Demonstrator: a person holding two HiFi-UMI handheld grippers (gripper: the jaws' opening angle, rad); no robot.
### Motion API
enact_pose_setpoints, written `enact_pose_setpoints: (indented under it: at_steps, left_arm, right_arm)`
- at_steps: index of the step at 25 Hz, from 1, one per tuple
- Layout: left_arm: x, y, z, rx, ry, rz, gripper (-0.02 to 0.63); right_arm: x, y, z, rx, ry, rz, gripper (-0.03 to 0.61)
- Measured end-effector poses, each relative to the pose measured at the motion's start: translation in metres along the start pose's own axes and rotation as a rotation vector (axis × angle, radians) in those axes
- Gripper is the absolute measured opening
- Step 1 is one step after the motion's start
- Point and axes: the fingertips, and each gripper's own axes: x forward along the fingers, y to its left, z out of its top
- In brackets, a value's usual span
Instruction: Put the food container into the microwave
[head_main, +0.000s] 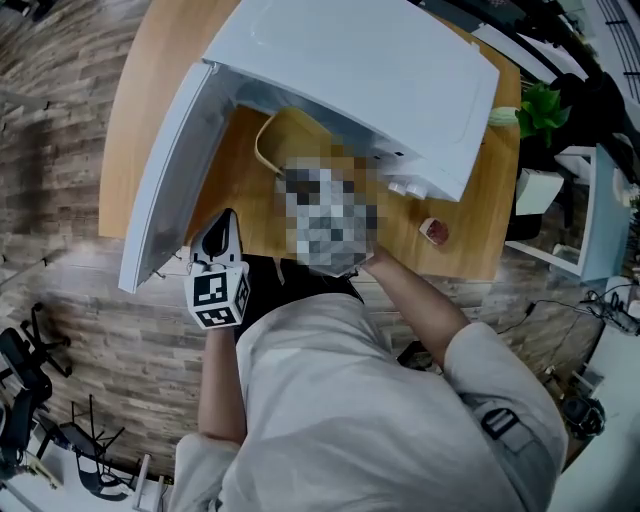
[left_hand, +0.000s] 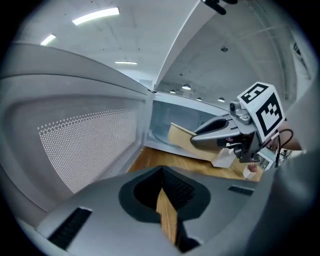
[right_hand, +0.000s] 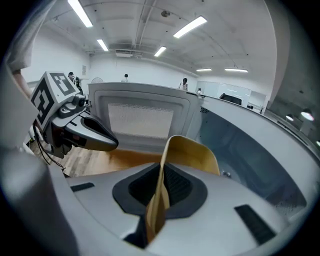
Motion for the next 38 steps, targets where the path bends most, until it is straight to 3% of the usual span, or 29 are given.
enact_pose_setpoints:
  at_steps: [38]
  left_arm:
    - [0.022, 0.01, 0.003, -0.013, 0.024, -0.007, 0.012]
  right_arm:
    - [0.044, -0.049, -0.006, -0.114, 0.073, -0.092, 0.032]
